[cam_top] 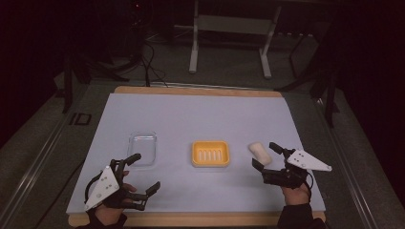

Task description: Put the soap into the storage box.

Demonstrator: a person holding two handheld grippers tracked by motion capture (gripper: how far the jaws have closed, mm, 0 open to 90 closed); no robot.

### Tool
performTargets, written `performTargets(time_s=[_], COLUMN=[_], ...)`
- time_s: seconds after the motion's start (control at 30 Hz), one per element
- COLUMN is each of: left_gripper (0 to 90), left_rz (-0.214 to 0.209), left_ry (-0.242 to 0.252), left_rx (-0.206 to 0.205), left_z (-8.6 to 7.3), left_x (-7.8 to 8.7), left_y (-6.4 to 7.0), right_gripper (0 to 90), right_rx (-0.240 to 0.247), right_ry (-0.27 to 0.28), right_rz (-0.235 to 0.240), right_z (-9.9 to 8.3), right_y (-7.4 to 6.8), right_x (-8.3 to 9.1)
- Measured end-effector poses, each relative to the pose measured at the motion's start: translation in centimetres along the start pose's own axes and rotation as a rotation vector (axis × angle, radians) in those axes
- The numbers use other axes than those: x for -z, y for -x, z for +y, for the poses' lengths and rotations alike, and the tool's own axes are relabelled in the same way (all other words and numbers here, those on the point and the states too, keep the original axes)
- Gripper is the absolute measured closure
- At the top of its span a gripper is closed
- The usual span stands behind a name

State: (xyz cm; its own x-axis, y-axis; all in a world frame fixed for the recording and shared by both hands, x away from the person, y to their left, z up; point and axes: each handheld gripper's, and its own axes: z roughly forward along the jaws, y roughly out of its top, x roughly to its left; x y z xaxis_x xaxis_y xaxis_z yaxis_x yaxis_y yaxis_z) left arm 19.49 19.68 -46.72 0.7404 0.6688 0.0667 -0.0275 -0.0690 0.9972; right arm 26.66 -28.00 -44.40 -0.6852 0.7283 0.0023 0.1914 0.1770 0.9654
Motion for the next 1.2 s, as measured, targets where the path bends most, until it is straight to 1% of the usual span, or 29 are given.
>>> performTargets(time_s=[0.13, 0.17, 0.2, 0.23, 0.27, 0.3, 0.33, 0.37, 0.4, 0.47, 0.5, 0.53, 0.6, 0.63, 0.67, 0.73, 0.77, 0.8, 0.83, 0.87, 0.9, 0.93, 0.97, 1.0, 1.03, 1.07, 1.1, 1.17, 1.2], left_gripper=[0.8, 0.8, 0.8, 0.8, 0.8, 0.8, 0.8, 0.8, 0.8, 0.8, 0.8, 0.8, 0.8, 0.8, 0.8, 0.8, 0.8, 0.8, 0.8, 0.8, 0.8, 0.8, 0.8, 0.8, 0.8, 0.8, 0.8, 0.8, 0.8], left_rz=[-0.004, -0.005, -0.005, -0.006, -0.005, -0.005, -0.005, -0.004, -0.004, -0.004, -0.004, -0.006, -0.01, -0.01, -0.011, -0.01, -0.008, -0.007, -0.007, -0.007, -0.007, -0.009, -0.01, -0.01, -0.013, -0.013, -0.014, -0.015, -0.015], left_ry=[-0.004, -0.006, -0.007, -0.008, -0.008, -0.008, -0.008, -0.008, -0.011, -0.016, -0.016, -0.016, -0.022, -0.022, -0.018, -0.021, -0.024, -0.026, -0.027, -0.028, -0.028, -0.029, -0.031, -0.031, -0.036, -0.036, -0.038, -0.042, -0.044], left_rx=[-0.002, -0.005, -0.006, -0.007, -0.007, -0.008, -0.008, -0.005, -0.005, -0.006, -0.006, -0.005, -0.005, -0.005, -0.003, -0.005, -0.007, -0.008, -0.007, -0.009, -0.009, -0.01, -0.011, -0.011, -0.012, -0.012, -0.014, -0.013, -0.014], left_z=[0.0, 0.0, 0.0, 0.0, 0.0, 0.0, 0.0, 0.0, 0.0, -0.1, -0.1, -0.1, -0.2, -0.2, -0.2, -0.2, -0.2, -0.2, -0.2, -0.2, -0.2, -0.2, -0.2, -0.2, -0.3, -0.3, -0.3, -0.3, -0.3], left_x=[-0.1, -0.1, -0.1, -0.1, -0.1, 0.0, 0.0, -0.1, -0.1, -0.1, -0.1, -0.2, -0.2, -0.2, -0.2, -0.2, -0.2, -0.2, -0.2, -0.2, -0.2, -0.2, -0.2, -0.2, -0.3, -0.3, -0.3, -0.3, -0.3], left_y=[0.1, 0.2, 0.2, 0.2, 0.2, 0.2, 0.2, 0.2, 0.1, 0.1, 0.1, 0.2, 0.2, 0.2, 0.2, 0.2, 0.2, 0.2, 0.3, 0.3, 0.3, 0.3, 0.3, 0.3, 0.4, 0.4, 0.4, 0.4, 0.4], right_gripper=[12.8, 12.9, 12.9, 12.9, 12.7, 12.0, 12.0, 10.8, 10.7, 10.4, 10.2, 10.1, 10.1, 10.1, 10.1, 10.1, 10.1, 10.1, 10.1, 10.1, 10.1, 10.1, 10.1, 10.1, 10.1, 10.1, 10.1, 10.1, 10.1], right_rx=[0.001, -0.003, -0.006, -0.001, 0.004, 0.004, 0.004, 0.023, 0.027, 0.05, 0.056, 0.065, 0.067, 0.076, 0.083, 0.107, 0.107, 0.119, 0.116, 0.119, 0.138, 0.138, 0.138, 0.158, 0.157, 0.157, 0.172, 0.177, 0.175], right_ry=[-0.006, -0.011, -0.018, -0.022, -0.031, -0.049, -0.049, -0.069, -0.083, -0.095, -0.124, -0.139, -0.184, -0.203, -0.233, -0.268, -0.291, -0.304, -0.336, -0.361, -0.38, -0.408, -0.408, -0.429, -0.47, -0.47, -0.504, -0.531, -0.558], right_rz=[0.004, 0.017, 0.041, 0.043, 0.058, 0.092, 0.092, 0.125, 0.148, 0.175, 0.198, 0.206, 0.255, 0.247, 0.276, 0.277, 0.304, 0.299, 0.33, 0.344, 0.342, 0.362, 0.362, 0.354, 0.379, 0.379, 0.382, 0.376, 0.387], right_z=[0.0, 0.1, 0.2, 0.2, 0.3, 0.4, 0.4, 0.6, 0.7, 0.9, 0.9, 0.9, 0.9, 0.8, 0.8, 0.8, 0.9, 1.0, 1.0, 1.1, 1.1, 1.1, 1.1, 1.2, 1.2, 1.2, 1.3, 1.4, 1.4], right_y=[0.1, 0.2, 0.2, 0.2, 0.3, 0.3, 0.3, 0.2, 0.3, 0.4, 0.6, 0.7, 1.2, 1.4, 1.6, 1.7, 1.8, 1.7, 1.7, 1.7, 1.5, 1.4, 1.4, 1.2, 1.1, 1.1, 1.1, 1.0, 1.1], right_x=[0.0, 0.0, 0.0, 0.1, 0.1, 0.1, 0.1, 0.0, 0.0, -0.2, -0.3, -0.4, -0.6, -0.7, -0.8, -0.9, -1.0, -1.0, -1.1, -1.3, -1.3, -1.5, -1.5, -1.6, -1.8, -1.8, -2.0, -2.1, -2.2])
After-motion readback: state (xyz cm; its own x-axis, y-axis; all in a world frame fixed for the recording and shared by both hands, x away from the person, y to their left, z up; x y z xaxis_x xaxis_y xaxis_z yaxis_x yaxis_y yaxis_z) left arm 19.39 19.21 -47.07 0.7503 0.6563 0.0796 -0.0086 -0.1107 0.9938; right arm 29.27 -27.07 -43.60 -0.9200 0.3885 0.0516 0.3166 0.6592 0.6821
